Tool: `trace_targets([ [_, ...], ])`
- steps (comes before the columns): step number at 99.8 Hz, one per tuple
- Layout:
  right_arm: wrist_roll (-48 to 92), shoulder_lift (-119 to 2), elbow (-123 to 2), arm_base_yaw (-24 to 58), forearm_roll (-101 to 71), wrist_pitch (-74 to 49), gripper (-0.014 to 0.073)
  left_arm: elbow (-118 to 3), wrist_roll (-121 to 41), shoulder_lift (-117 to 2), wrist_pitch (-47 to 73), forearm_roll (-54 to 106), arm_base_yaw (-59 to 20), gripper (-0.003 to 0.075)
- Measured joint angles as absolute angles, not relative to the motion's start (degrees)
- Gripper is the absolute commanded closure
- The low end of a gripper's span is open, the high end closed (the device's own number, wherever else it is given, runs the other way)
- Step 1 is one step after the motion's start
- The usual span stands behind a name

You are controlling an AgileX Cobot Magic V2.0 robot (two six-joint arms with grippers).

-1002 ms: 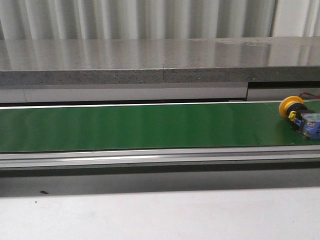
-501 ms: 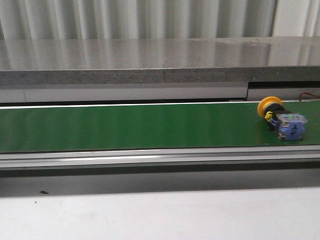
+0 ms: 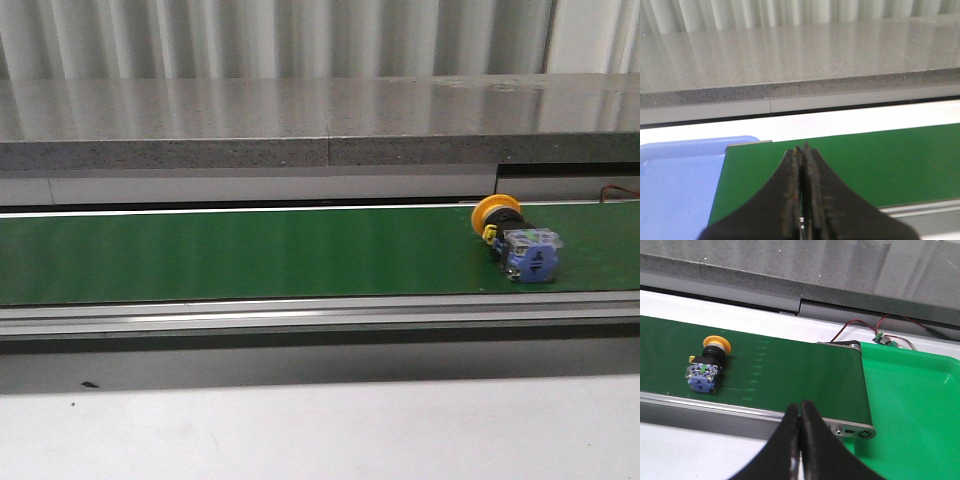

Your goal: Move button from right to left

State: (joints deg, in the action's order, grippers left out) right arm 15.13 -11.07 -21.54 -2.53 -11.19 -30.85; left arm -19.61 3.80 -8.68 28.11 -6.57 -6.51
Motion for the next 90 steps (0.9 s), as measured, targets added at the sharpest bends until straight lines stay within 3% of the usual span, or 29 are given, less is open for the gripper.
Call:
trace_targets([
  [19,15.1,-11.1,-21.5,-2.5,-11.2,-30.8,0.0661,-27.8,3.8,-20.3,36.7,-6.8,-6.5,0.0738],
  [26,15.3,-11.1,-21.5,-2.5,-11.2,-30.8,0.0661,-29.9,3.8,-24.7,38.2,-6.8,-6.5,0.0694],
  [33,15.3,-11.1,-21.5,-2.5,-11.2,-30.8,0.0661,-31.4,3.8,-28.8,39.3,-6.8,-6.5,0.0571],
  [46,15.3,-11.1,-21.5,-2.5,-11.2,-30.8,0.0661,-33.1,3.8,-35.0,39.9,-5.9,-6.5,0.0223],
  [53,15.3,-11.1,-21.5,-2.5,-11.2,-30.8,0.0661,-34.0,3.8,-37.5,40.0,-5.0,-6.5,0.0121],
  [90,15.3,-11.1,-21.4,-2.5,-11.2,-30.8,0.0661,-35.8,3.8,-41.0,34.2,-2.6,-6.5,0.0157],
])
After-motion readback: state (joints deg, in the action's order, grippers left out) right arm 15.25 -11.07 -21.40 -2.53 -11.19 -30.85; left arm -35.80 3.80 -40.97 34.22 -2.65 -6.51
